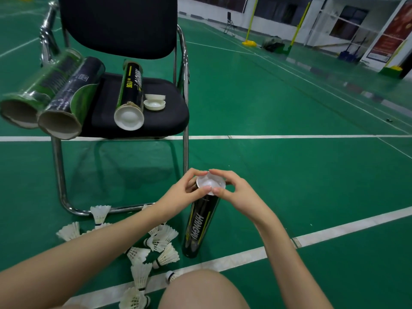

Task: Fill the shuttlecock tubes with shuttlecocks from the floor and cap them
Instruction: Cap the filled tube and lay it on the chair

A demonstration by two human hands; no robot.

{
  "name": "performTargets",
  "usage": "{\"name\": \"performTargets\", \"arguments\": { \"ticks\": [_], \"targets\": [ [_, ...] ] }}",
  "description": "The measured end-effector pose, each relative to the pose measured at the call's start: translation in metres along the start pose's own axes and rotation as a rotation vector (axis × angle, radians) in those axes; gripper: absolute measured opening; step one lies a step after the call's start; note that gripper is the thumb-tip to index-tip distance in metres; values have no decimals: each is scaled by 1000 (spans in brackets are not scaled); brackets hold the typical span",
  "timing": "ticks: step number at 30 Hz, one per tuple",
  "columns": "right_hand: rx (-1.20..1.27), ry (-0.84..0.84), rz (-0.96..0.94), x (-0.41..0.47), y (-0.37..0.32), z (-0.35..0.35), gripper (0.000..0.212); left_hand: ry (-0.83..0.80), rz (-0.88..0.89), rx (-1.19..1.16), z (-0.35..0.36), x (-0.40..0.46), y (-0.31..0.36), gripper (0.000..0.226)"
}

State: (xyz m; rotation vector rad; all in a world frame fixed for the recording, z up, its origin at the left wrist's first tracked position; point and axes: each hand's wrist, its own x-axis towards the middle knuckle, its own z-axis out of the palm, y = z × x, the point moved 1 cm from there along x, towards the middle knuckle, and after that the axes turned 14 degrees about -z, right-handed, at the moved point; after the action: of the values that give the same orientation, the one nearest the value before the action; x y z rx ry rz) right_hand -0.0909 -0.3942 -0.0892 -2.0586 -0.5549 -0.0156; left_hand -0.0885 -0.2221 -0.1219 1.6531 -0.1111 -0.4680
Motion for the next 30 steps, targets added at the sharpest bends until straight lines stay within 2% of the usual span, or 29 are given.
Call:
{"name": "performTargets", "arguments": {
  "ticks": [8, 12, 17, 19, 24, 30],
  "targets": [
    [37, 7, -9, -5, 0, 5, 40, -8, 3, 29, -6, -1, -3, 47],
    [73, 45, -35, -7, 3, 12, 37, -6, -1, 42, -7, -2, -3, 37],
    [13, 67, -85, -5, 3, 18, 30, -10, -1, 47, -10, -7, -1, 37],
    [49, 113, -96, -3, 3, 19, 22, -7, -2, 56, -10, -6, -3, 34],
    [177, 240, -63, 2, 4, 26, 27, -6, -10, 49, -12, -3, -7, 32],
    [245, 248, -64, 1, 6, 27, 27, -13, -26, 50, -12, -3, -6, 35]
  ]
}}
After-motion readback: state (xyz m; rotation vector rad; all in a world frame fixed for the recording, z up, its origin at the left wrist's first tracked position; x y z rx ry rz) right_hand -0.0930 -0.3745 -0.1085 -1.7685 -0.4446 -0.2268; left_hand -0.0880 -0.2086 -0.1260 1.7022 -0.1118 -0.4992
